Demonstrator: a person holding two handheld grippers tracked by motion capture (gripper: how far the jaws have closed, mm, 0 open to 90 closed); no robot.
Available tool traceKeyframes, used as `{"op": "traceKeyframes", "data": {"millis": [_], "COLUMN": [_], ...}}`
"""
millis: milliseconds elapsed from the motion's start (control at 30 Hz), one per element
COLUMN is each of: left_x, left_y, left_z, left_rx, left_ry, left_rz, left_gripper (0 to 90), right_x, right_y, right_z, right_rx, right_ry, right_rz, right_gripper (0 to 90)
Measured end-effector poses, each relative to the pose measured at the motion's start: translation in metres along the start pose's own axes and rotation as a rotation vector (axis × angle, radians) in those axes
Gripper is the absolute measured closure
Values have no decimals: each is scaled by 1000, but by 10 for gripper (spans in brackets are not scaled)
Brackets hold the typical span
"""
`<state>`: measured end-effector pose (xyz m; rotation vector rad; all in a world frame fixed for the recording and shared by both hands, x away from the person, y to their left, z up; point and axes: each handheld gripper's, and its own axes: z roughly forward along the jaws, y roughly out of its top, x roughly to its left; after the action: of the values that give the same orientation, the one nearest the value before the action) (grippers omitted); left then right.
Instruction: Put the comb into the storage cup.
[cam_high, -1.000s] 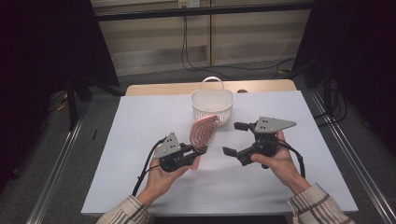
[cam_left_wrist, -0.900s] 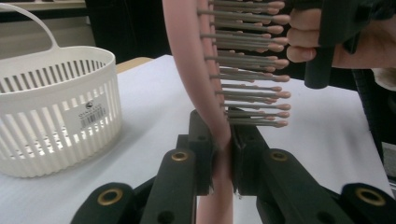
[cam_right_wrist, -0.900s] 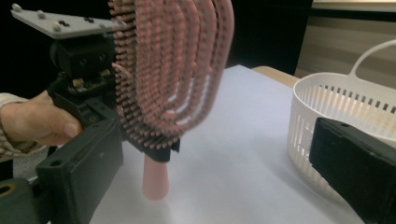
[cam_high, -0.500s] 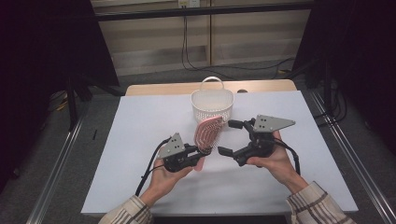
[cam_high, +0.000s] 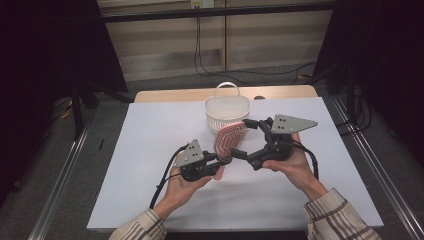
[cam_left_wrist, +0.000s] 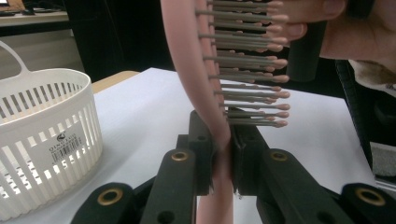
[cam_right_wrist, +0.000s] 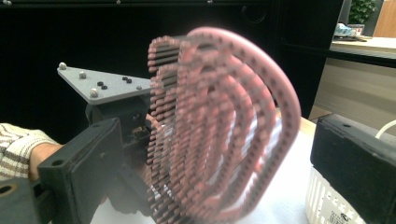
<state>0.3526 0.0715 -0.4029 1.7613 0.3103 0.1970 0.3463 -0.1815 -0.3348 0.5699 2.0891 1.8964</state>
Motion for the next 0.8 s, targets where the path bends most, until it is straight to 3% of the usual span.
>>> {"op": "traceKeyframes", "data": {"millis": [400,533,800], "left_x": [-4,-5,-5], "left_y": [-1,-1,-2], "left_z": [6,5,6], "left_rx": [6,-2,-5], "left_ry": [-55,-65,-82], "left_rz": [-5,-5,-14], "left_gripper": [810,810,809], "right_x": [-4,-7,-7], "right_y": [-5,-4,-4], "right_z": [6,3,3], "right_rx": [10,-4,-7], "right_ry": [44,68,107], "right_rz": [16,36,20], "right_gripper": [89,155,287]}}
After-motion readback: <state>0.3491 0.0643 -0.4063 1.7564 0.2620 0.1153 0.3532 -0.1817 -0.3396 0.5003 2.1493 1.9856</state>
